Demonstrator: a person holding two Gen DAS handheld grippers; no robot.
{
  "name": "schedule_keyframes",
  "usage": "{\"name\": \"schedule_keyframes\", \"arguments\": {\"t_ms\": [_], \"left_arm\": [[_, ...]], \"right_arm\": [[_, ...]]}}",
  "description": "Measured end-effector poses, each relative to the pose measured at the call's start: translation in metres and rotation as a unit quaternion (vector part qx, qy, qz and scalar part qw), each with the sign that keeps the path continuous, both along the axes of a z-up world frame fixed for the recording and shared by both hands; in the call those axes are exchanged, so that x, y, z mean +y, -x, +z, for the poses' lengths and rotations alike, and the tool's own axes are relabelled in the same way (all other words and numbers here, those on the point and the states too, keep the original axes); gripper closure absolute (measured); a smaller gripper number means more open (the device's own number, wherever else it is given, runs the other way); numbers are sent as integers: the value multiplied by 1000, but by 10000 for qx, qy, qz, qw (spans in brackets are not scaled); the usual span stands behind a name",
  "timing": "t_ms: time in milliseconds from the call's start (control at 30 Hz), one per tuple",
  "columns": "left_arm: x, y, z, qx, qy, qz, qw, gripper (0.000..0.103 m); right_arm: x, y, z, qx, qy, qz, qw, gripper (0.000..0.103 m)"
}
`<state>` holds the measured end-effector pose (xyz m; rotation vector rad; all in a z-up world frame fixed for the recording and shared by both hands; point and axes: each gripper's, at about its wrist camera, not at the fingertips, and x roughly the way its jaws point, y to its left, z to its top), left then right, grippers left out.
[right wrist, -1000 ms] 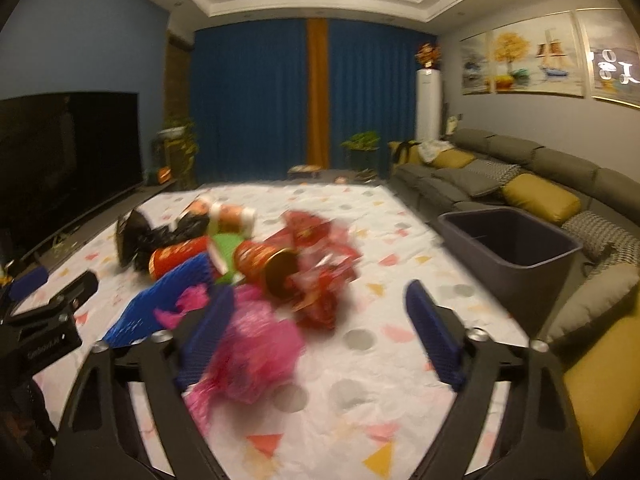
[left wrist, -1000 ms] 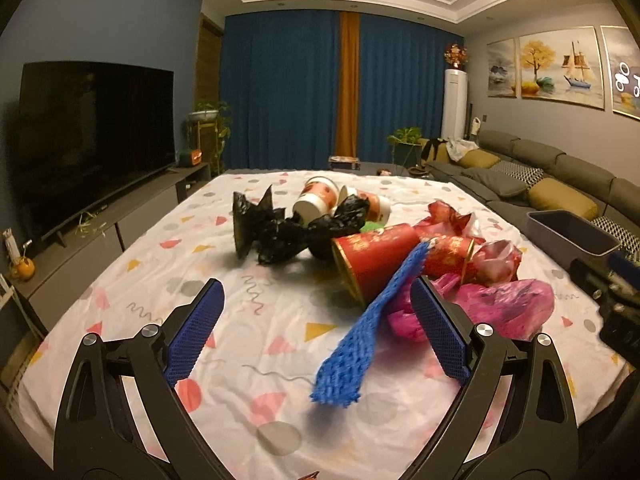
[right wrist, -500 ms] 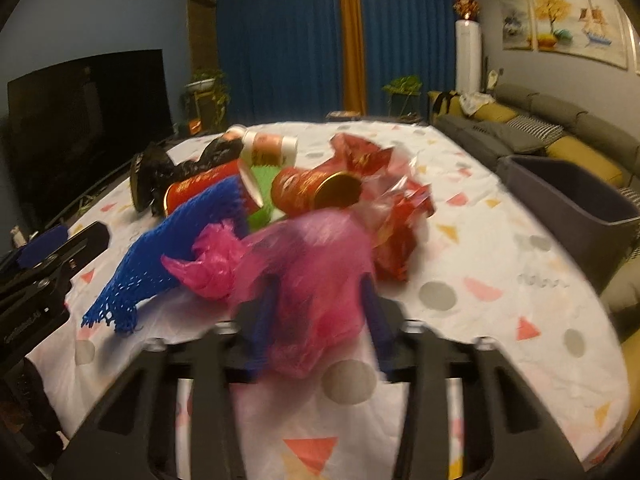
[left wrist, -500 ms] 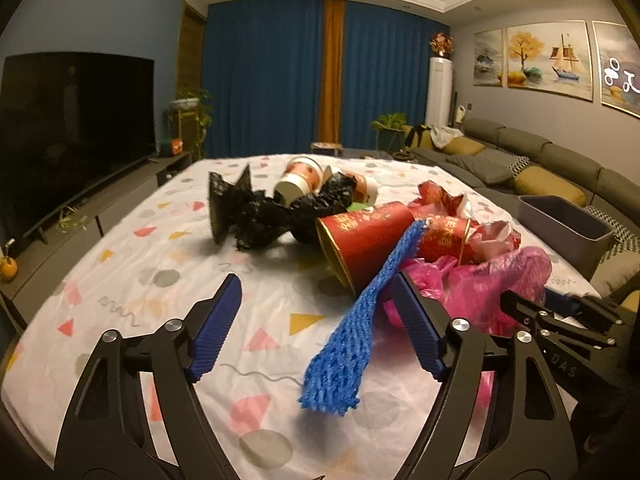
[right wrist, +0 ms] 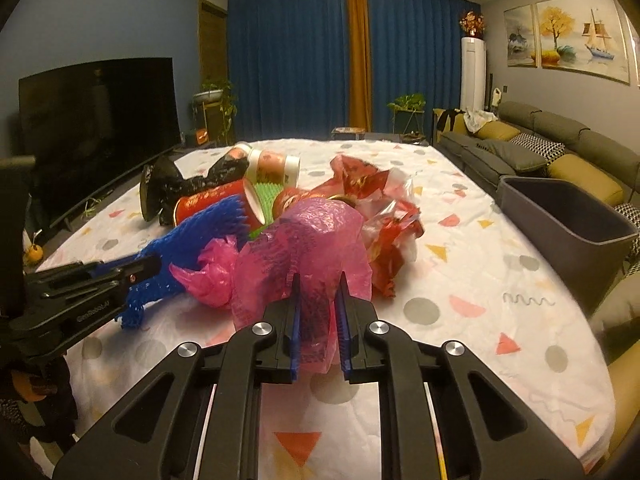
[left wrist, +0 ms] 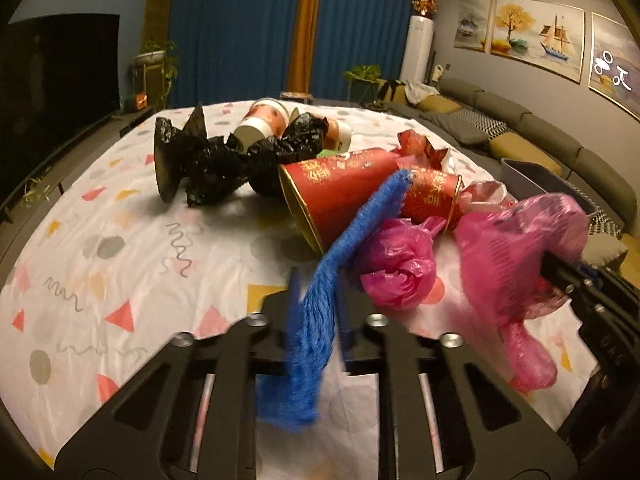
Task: Collect trash
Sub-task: 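Grasp the blue foam net with the left tool while the right tool grasps the pink bag, then carry the blue net and pink bag over the grey bin with both tools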
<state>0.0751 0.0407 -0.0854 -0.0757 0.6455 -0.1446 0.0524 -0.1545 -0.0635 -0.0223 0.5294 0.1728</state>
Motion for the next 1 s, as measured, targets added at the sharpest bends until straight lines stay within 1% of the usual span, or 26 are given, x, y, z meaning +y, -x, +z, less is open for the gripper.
{"name": "schedule_keyframes", "arguments": {"t_ms": [33,133,233,367,500,633,833,1000], "left_arm": [[0,0,0,-4,-2,-20,10000,98],[1,4,5,-101,23,-68,9999,99],[4,14,20,-311,74,-47,9995,99],[12,24,43,-638,170,29,9978,99],[12,28,61,-875,155,102,9960,99],[3,28,70,-968,136,39,9952,99],[-15,27,82,-1116,179,-140,9935,99],[-34,24,95,-1223,264,-327,9916,99]], "right_arm": [[-2,1,2,-29,-2,-26,10000,87],[-7,1,4,-37,-54,-88,9999,87],[-13,2,8,-73,-114,-150,9998,87],[-20,6,16,-230,-173,-236,9993,87],[-27,8,22,-351,-229,-314,9986,87],[-35,10,29,-425,-299,-354,9980,87],[-55,18,46,-694,-455,-479,9954,87],[-77,22,56,-871,-503,-723,9923,87]]}}
